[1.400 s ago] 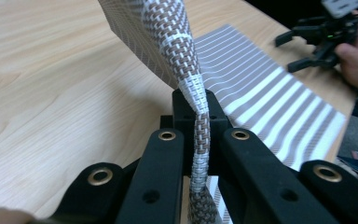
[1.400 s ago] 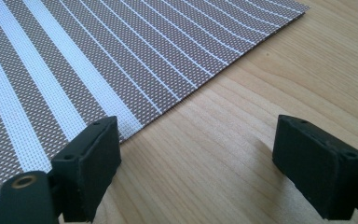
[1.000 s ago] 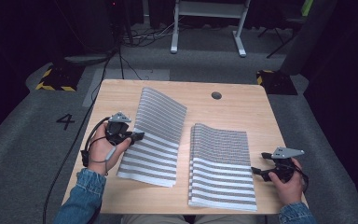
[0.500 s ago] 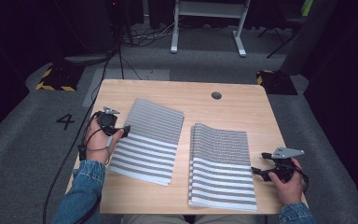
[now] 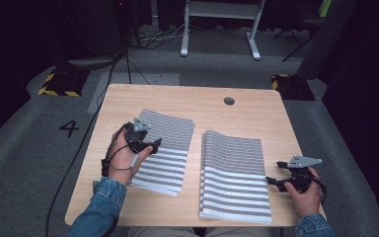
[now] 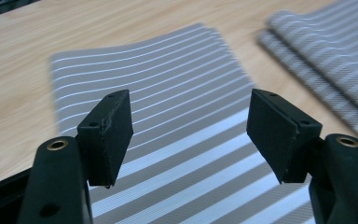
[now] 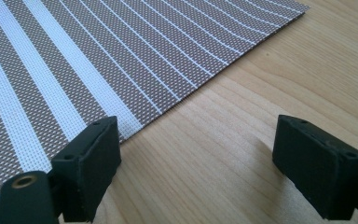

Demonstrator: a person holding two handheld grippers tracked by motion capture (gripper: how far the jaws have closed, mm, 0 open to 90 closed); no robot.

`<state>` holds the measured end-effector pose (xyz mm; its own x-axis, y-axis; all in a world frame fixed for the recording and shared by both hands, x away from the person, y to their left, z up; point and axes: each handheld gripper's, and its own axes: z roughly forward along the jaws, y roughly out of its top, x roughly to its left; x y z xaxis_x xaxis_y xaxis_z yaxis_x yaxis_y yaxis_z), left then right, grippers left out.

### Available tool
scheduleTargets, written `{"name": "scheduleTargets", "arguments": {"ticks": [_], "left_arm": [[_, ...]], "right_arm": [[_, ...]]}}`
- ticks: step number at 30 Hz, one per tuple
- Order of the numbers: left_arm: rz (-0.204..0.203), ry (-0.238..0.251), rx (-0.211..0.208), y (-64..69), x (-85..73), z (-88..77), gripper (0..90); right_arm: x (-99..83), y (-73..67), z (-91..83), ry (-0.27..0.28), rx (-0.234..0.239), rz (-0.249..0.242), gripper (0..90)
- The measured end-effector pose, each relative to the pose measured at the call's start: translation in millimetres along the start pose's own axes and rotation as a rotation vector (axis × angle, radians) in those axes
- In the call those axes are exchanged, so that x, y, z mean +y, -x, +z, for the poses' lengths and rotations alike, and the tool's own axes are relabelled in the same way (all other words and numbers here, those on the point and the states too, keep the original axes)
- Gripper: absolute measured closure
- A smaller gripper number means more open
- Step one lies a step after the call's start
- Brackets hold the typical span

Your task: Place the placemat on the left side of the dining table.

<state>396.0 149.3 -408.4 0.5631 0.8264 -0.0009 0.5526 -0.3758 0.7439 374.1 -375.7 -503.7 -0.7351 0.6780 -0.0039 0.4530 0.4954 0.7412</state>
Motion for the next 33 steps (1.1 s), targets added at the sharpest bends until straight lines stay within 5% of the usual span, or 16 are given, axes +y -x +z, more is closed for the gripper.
{"name": "scheduleTargets", "arguments": {"ticks": [7,11,15,17,22,28,33], "left_arm": [[0.038,-0.017,-0.076,32.7,-2.0,26.8,32.2],[0.083,-0.09,-0.095,48.5,-9.8,57.2,32.2],[0.079,-0.147,-0.118,57.8,-15.6,80.9,32.0],[0.092,-0.174,-0.098,60.8,-18.3,90.5,31.8],[0.08,-0.18,-0.094,59.7,-22.2,97.6,31.3],[0.096,-0.15,-0.109,50.5,-23.8,95.4,43.3],[0.042,-0.11,-0.155,37.2,-27.9,93.7,53.6]], "right_arm": [[0.0,0.0,0.0,0.0,0.0,0.0,15.3],[0.0,0.0,0.0,0.0,0.0,0.0,15.3],[0.0,0.0,0.0,0.0,0.0,0.0,15.3],[0.0,0.0,0.0,0.0,0.0,0.0,15.3],[-0.1,-0.2,0.3,0.003,0.001,0.001,15.3],[-0.1,-0.1,0.2,0.002,0.001,0.0,15.3],[-0.1,-0.1,0.2,0.002,0.001,0.001,15.3]]}}
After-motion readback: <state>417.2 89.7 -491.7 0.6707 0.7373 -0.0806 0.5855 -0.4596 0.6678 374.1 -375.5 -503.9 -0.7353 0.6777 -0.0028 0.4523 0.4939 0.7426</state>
